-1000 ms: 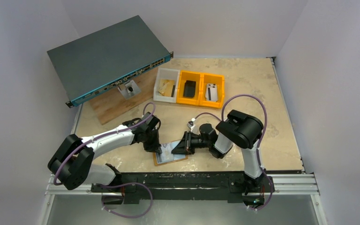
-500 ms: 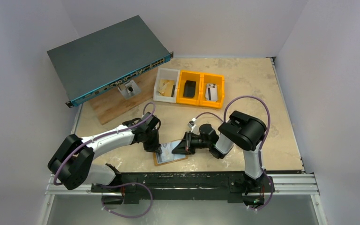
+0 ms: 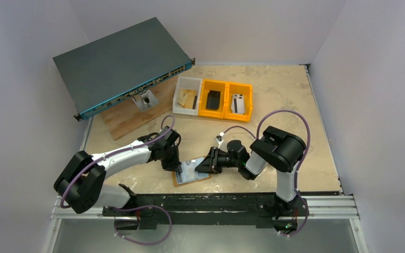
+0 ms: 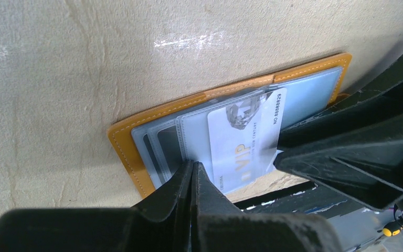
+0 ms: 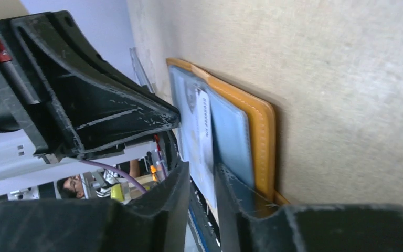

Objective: Take the credit cards out of the card holder
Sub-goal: Remove the credit card from the card holder.

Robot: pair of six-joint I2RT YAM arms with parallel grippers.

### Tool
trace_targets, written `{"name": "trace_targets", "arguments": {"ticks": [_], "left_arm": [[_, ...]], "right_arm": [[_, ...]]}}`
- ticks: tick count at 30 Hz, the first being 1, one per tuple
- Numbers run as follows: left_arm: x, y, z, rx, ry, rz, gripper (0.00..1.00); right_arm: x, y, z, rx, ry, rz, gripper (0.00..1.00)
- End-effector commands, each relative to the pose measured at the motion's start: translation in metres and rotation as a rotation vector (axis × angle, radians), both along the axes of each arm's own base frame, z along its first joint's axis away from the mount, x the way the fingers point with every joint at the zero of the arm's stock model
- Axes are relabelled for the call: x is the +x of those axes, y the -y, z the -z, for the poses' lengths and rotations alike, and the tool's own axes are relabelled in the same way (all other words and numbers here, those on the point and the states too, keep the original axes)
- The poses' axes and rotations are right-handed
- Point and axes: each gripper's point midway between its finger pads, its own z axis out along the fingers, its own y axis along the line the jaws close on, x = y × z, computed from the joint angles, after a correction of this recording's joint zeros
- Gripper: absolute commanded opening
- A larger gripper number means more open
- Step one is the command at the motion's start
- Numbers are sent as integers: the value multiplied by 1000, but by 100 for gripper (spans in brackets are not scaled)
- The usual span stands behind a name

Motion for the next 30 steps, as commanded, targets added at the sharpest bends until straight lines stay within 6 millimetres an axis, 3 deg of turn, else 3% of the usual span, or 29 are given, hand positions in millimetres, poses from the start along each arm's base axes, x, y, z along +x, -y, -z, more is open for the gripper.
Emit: {"name": "trace_targets", "arguments": {"ticks": [1, 4, 14, 18, 23, 30], "left_arm": [[-12, -29, 24, 141, -37, -3, 0], [-12, -28, 25, 135, -39, -1, 0], [-11, -22, 26, 117, -49, 12, 0], [-10, -21, 25, 114, -48, 13, 0], [-10, -22, 25, 123, -47, 10, 0], [-13, -30, 27, 150, -49, 4, 0]], "right_arm": [[5, 9, 20, -71, 9, 29, 32], [9, 7, 24, -95, 12, 32, 37], [11, 2, 38, -120, -10, 17, 29], [11, 1, 38, -119, -11, 14, 20], [8, 4, 33, -109, -7, 9, 0], [10, 17, 31, -140, 8, 47, 0]]}}
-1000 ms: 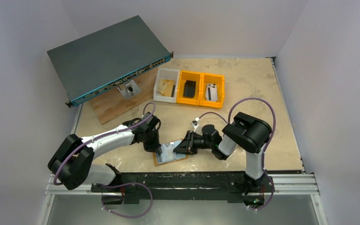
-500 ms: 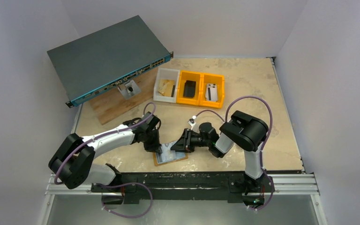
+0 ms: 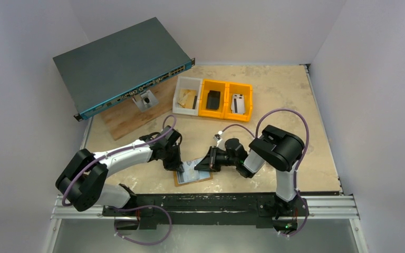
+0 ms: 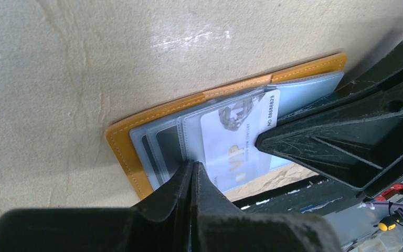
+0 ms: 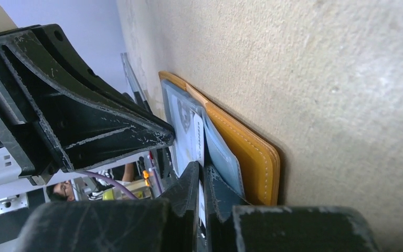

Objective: Take the credit cards out of the card holder
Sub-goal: Remove the credit card from the card holder.

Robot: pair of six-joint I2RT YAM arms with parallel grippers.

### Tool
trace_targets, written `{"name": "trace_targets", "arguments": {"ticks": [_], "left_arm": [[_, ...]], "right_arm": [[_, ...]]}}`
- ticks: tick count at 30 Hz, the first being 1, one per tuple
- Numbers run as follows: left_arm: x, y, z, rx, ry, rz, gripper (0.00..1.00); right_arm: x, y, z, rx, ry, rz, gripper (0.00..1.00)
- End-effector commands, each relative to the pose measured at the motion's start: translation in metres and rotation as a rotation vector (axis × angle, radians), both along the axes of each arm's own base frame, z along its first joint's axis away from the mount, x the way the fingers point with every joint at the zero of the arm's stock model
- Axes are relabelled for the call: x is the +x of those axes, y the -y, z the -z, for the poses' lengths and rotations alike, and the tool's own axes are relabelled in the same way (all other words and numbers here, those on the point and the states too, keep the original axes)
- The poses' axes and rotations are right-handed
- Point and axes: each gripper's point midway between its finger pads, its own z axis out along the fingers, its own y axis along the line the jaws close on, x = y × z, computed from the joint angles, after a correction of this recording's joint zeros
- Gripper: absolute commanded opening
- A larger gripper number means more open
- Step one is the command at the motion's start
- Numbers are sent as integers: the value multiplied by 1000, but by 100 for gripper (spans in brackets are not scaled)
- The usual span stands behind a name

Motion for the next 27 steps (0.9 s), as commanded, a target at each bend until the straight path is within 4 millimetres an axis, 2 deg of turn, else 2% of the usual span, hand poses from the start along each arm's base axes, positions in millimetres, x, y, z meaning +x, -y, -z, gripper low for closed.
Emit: {"name": "trace_targets", "arguments": {"ticks": [1, 14, 27], "left_arm": [[-14, -35, 27, 165, -38, -2, 0], [-16, -40, 28, 178, -34, -15, 0], [-11, -32, 18, 139, -2, 12, 0]], "right_arm": [[2, 29, 30, -135, -24, 70, 0], [8, 47, 27, -155, -13, 110, 0], [8, 48, 32, -201, 3, 77, 0]]}}
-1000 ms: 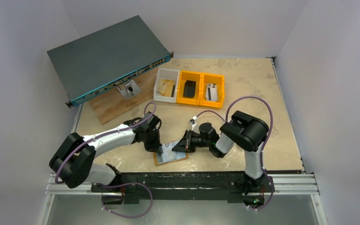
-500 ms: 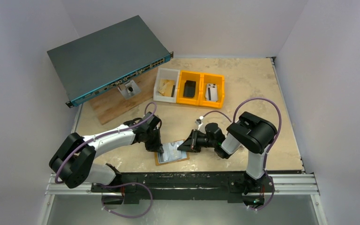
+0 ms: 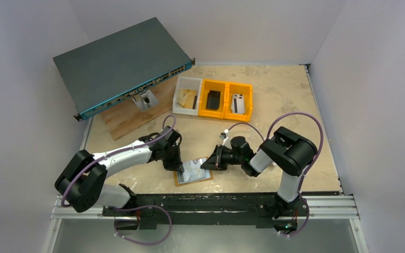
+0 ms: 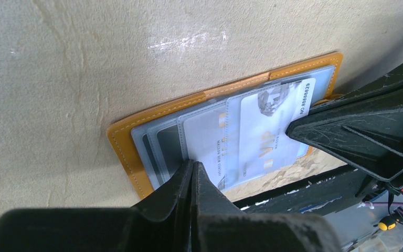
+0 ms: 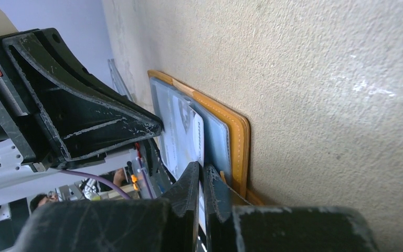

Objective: Take the credit cards out of the card holder
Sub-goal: Remove the credit card from the card holder.

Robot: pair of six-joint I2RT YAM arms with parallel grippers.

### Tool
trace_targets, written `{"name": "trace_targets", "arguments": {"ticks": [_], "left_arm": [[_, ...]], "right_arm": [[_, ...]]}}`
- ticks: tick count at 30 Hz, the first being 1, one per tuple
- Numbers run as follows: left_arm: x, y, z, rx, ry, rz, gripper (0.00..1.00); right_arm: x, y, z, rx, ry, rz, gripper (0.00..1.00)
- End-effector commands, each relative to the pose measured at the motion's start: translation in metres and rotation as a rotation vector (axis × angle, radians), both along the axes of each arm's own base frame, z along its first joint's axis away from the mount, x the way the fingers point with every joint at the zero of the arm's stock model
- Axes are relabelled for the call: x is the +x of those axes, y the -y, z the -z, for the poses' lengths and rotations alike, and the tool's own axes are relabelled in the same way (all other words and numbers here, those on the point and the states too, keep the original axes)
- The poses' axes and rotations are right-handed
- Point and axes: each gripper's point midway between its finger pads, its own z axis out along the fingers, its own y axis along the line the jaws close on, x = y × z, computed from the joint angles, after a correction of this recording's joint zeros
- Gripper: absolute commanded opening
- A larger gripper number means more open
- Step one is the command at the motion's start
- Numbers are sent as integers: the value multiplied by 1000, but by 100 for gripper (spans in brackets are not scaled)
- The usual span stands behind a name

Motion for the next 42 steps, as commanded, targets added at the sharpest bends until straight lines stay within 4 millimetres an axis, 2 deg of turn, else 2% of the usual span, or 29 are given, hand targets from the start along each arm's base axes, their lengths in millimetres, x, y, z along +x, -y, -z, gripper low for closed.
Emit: {"name": "trace_targets", "arguments": {"ticks": [1, 12, 27, 34, 39, 42], "left_arm": [[-11, -34, 19, 153, -15, 10, 0], [-13, -37, 21, 170, -24, 7, 0], [-15, -39, 23, 174, -29, 4, 0], [-15, -39, 23, 173, -30, 3, 0], [-15, -37, 22, 167, -29, 6, 0], [-15, -37, 22, 167, -29, 6, 0]], "right_arm": [[2, 19, 32, -133, -22, 47, 0], [8, 35, 33, -218, -9, 108, 0], [17, 54, 26, -314, 57, 133, 0], [18, 57, 18, -307, 79, 132, 5], [13, 48, 14, -249, 73, 88, 8], [11, 43, 11, -213, 68, 75, 14]]}}
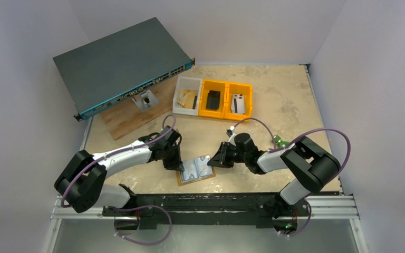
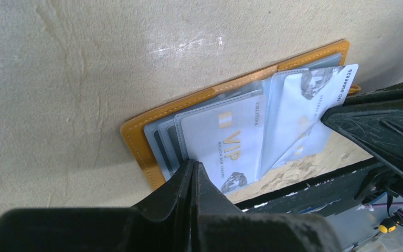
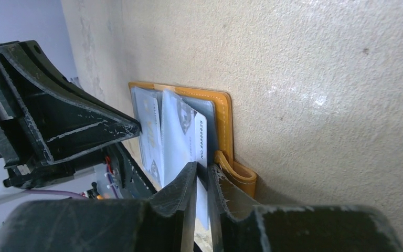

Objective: Take the credit cards out of the card holder
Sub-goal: Remove the credit card from the card holder.

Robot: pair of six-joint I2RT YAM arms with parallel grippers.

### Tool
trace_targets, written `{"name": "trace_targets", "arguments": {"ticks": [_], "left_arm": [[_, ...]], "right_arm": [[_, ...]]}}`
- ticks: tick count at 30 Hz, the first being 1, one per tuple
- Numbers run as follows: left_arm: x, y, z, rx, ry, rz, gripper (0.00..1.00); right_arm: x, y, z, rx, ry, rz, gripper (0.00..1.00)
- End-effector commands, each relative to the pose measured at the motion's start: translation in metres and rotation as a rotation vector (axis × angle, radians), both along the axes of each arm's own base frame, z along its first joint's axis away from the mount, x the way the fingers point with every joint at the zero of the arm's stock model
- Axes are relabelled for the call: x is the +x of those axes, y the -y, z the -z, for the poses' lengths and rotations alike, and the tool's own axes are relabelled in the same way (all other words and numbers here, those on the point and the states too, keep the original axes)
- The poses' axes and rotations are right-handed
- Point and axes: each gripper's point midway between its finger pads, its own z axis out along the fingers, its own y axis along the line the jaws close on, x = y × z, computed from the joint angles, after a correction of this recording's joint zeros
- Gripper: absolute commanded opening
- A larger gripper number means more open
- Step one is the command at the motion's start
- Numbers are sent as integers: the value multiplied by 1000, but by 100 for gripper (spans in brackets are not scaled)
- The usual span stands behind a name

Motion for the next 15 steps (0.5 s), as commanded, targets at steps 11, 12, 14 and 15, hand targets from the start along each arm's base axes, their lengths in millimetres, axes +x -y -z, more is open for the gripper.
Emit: {"name": "trace_targets", "arguments": {"ticks": [11, 12, 14, 15], "left_arm": [[-15, -35, 21, 162, -40, 11, 0], [-15, -34, 21, 162, -41, 11, 0], [-14, -34, 21, 162, -40, 12, 0], [-15, -34, 22, 163, -42, 12, 0]], "right_arm": [[-5, 3, 14, 25, -40, 0, 12], [-6, 3, 14, 30, -44, -2, 11], [-6, 3, 13, 34, -44, -4, 8], [-7, 3, 13, 34, -46, -3, 6]]}}
